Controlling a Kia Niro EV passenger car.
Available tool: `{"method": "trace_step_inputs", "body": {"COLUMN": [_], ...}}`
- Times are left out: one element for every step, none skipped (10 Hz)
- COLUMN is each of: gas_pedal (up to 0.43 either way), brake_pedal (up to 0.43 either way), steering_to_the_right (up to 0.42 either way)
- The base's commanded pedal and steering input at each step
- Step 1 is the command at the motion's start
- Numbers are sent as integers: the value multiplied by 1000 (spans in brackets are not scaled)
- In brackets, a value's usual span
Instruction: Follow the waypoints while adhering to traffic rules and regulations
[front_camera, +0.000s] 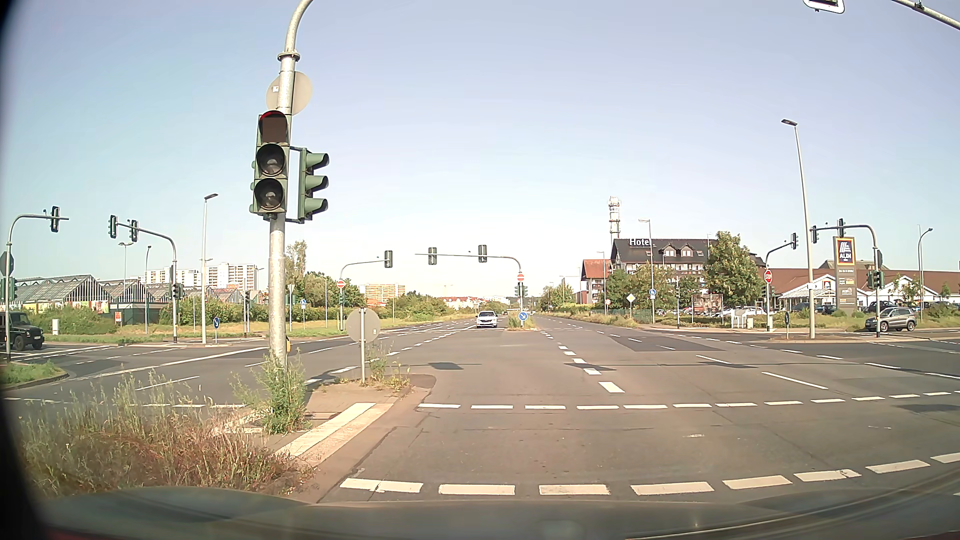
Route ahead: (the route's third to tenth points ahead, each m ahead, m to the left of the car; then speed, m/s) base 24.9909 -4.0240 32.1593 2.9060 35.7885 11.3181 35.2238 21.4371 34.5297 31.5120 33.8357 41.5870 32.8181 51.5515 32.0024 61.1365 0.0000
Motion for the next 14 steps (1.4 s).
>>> {"method": "trace_step_inputs", "body": {"gas_pedal": [0, 0, 0, 0, 0, 0, 0, 0, 0, 0, 0, 0, 0, 0], "brake_pedal": [293, 293, 293, 293, 293, 293, 293, 293, 293, 293, 268, 220, 140, 37], "steering_to_the_right": [-2, -2, -2, -2, -2, -2, -2, -2, -2, -2, -2, -2, -2, -2]}}
